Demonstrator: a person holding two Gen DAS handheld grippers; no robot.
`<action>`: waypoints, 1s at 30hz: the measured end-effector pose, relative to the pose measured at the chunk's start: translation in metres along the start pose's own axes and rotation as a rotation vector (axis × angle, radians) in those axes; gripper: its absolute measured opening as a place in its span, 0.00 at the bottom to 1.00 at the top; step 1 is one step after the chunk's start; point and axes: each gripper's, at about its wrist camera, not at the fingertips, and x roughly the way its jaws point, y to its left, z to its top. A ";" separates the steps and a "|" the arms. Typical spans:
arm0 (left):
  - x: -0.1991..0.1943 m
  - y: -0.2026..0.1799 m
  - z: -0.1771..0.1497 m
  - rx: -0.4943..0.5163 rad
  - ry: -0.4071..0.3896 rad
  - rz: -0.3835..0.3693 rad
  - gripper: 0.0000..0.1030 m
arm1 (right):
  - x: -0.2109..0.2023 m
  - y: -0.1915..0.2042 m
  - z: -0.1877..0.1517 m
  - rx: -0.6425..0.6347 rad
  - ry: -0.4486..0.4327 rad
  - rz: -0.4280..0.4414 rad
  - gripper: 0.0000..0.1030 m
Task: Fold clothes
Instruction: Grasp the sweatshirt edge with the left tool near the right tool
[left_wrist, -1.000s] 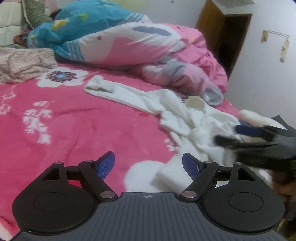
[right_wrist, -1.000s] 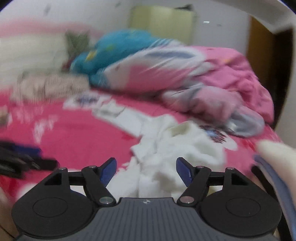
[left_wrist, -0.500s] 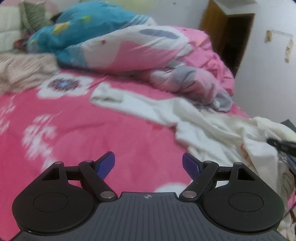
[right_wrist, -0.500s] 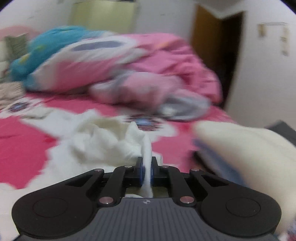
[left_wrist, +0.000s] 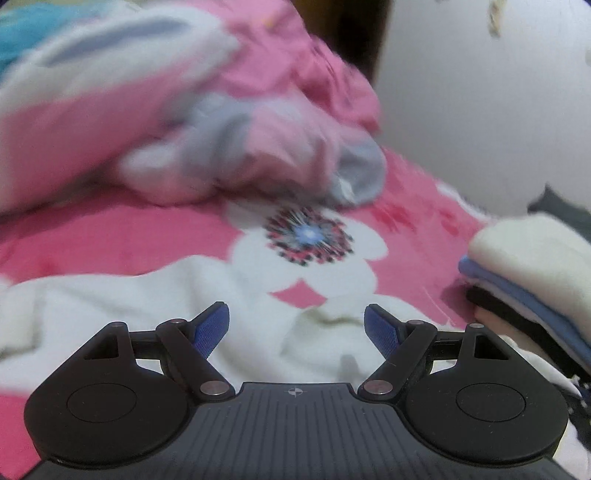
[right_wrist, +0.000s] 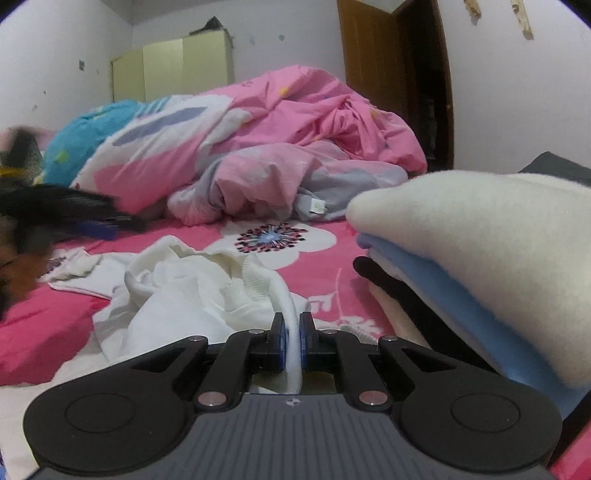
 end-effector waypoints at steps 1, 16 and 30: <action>0.014 -0.004 0.005 0.049 0.047 -0.015 0.79 | 0.003 -0.001 0.001 0.009 -0.003 0.011 0.07; 0.081 -0.002 0.003 0.133 0.228 -0.120 0.14 | -0.005 -0.015 0.004 0.041 -0.049 0.088 0.10; 0.001 0.019 -0.009 -0.088 -0.104 -0.102 0.04 | 0.064 0.003 0.050 -0.057 0.228 0.179 0.52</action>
